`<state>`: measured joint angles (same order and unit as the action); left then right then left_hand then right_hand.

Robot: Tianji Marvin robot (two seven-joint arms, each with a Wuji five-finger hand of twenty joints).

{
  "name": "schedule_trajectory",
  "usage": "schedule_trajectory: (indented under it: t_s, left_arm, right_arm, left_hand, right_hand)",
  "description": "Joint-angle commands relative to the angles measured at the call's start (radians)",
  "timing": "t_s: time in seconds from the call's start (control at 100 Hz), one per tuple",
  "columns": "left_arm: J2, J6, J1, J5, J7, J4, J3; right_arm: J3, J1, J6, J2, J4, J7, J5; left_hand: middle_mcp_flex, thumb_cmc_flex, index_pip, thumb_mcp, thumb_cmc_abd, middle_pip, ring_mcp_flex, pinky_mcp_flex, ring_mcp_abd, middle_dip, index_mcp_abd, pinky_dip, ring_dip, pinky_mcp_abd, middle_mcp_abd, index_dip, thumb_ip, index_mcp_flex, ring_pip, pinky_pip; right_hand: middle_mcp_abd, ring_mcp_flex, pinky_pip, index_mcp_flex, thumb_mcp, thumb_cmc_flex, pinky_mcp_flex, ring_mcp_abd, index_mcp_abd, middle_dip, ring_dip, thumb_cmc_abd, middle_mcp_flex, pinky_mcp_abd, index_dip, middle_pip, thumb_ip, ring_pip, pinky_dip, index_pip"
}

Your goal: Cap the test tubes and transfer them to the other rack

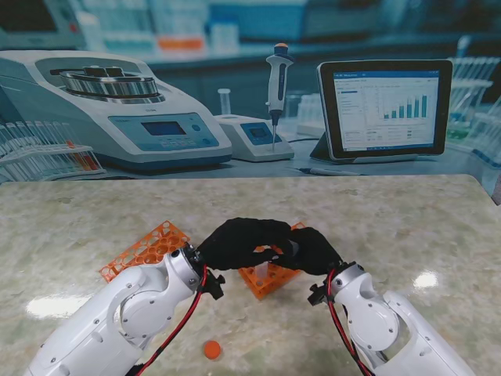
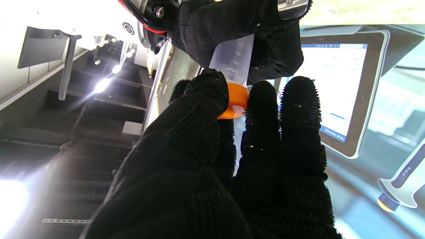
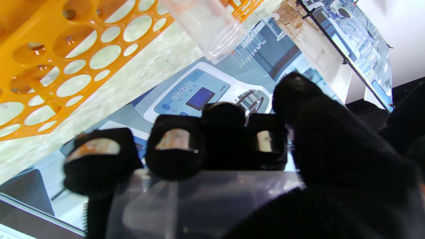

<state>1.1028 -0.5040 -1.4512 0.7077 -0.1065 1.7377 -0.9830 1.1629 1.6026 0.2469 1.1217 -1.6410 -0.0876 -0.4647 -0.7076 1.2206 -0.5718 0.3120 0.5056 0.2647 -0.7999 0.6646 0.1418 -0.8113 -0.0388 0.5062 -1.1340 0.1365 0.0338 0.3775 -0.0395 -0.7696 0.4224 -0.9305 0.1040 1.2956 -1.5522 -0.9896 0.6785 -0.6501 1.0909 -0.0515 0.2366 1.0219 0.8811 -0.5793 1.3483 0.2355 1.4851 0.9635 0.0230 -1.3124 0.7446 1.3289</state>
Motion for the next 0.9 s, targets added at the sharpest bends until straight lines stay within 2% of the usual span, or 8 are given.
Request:
schedule_trajectory:
  t_s: [0.0,0.2,0.31,0.39,0.43,0.57,0.62,0.89]
  left_arm:
    - [0.005,0.0,-0.005,-0.015,0.009,-0.002,0.011]
    - [0.009,-0.005,-0.007,-0.057,0.016,-0.003,0.016]
    - [0.009,-0.004,-0.008,-0.061,0.017,-0.003,0.016]
    - [0.01,0.001,-0.007,-0.071,0.02,-0.006,0.016]
    - [0.011,0.003,-0.007,-0.075,0.021,-0.009,0.016]
    - [0.013,0.009,-0.007,-0.101,0.024,-0.011,0.018]
    - [0.014,0.011,-0.008,-0.108,0.026,-0.01,0.017]
    - [0.017,0.017,-0.008,-0.125,0.022,-0.004,0.018]
  right_arm:
    - [-0.005,0.0,-0.004,0.01,-0.016,-0.001,0.002]
    - [0.0,0.003,-0.01,0.011,-0.018,-0.006,0.002]
    - [0.001,0.004,-0.012,0.011,-0.018,-0.006,0.002]
    - [0.002,0.004,-0.013,0.011,-0.018,-0.006,0.002]
    - [0.002,0.005,-0.014,0.011,-0.018,-0.006,0.002]
    - [0.005,0.006,-0.017,0.011,-0.019,-0.006,0.002]
    - [0.006,0.007,-0.018,0.011,-0.02,-0.006,0.002]
    - [0.009,0.01,-0.02,0.011,-0.021,-0.006,0.002]
  left_hand:
    - [-0.037,0.043,0.015,-0.048,-0.059,0.02,0.006,0.007,-0.081,0.025,-0.016,0.052,0.022,-0.044,-0.002,-0.015,0.018,0.003,-0.026,0.032]
    - [-0.027,-0.024,0.021,-0.068,-0.1,0.017,0.05,-0.027,-0.087,0.055,-0.013,0.077,0.09,-0.006,0.008,-0.023,0.007,0.011,0.034,0.024]
    - [-0.019,-0.018,0.014,-0.162,-0.14,0.025,0.075,-0.042,-0.095,0.083,-0.014,0.069,0.187,-0.003,0.008,-0.033,0.023,0.019,0.075,0.003]
    - [-0.014,-0.033,0.016,-0.177,-0.159,0.022,0.08,-0.047,-0.096,0.092,-0.007,0.067,0.216,-0.001,0.012,-0.035,0.023,0.021,0.069,0.002]
    - [-0.01,-0.041,0.022,-0.202,-0.177,0.03,0.086,-0.05,-0.095,0.129,-0.007,0.065,0.271,0.001,0.013,-0.033,0.025,0.022,0.091,-0.002]
    - [-0.005,-0.056,0.038,-0.216,-0.22,0.025,0.092,-0.062,-0.086,0.162,0.013,0.065,0.287,0.009,0.02,-0.046,0.022,0.016,0.091,-0.005]
    - [0.001,-0.058,0.055,-0.243,-0.246,0.036,0.096,-0.069,-0.084,0.247,0.018,0.058,0.3,0.011,0.023,-0.047,0.026,0.012,0.093,-0.005]
    - [0.019,-0.125,0.083,-0.286,-0.326,0.023,0.115,-0.101,-0.076,0.271,0.023,0.055,0.311,0.025,0.029,-0.058,0.013,0.025,0.075,-0.002]
  right_hand:
    - [-0.022,0.025,-0.118,-0.025,0.032,-0.038,0.04,-0.074,0.018,0.006,0.032,0.044,0.037,-0.024,0.024,0.035,-0.023,-0.101,0.015,0.035]
    - [-0.022,0.025,-0.116,-0.025,0.03,-0.038,0.04,-0.073,0.019,0.006,0.031,0.043,0.037,-0.023,0.024,0.035,-0.021,-0.101,0.013,0.034]
    - [-0.022,0.025,-0.115,-0.023,0.029,-0.037,0.039,-0.073,0.022,0.006,0.031,0.043,0.037,-0.023,0.024,0.034,-0.021,-0.1,0.013,0.032]
    - [-0.022,0.025,-0.113,-0.023,0.028,-0.037,0.039,-0.071,0.024,0.006,0.03,0.043,0.036,-0.022,0.024,0.034,-0.02,-0.099,0.012,0.031]
    - [-0.022,0.025,-0.113,-0.023,0.028,-0.038,0.039,-0.071,0.024,0.006,0.03,0.043,0.036,-0.022,0.024,0.034,-0.02,-0.098,0.012,0.031]
    - [-0.022,0.025,-0.112,-0.023,0.026,-0.037,0.039,-0.07,0.024,0.007,0.03,0.044,0.034,-0.021,0.024,0.034,-0.019,-0.098,0.011,0.03]
    - [-0.023,0.025,-0.112,-0.023,0.025,-0.038,0.039,-0.07,0.024,0.007,0.03,0.044,0.032,-0.021,0.025,0.034,-0.019,-0.097,0.011,0.03]
    - [-0.022,0.025,-0.111,-0.023,0.022,-0.037,0.039,-0.07,0.024,0.007,0.029,0.044,0.032,-0.02,0.025,0.034,-0.018,-0.097,0.01,0.03]
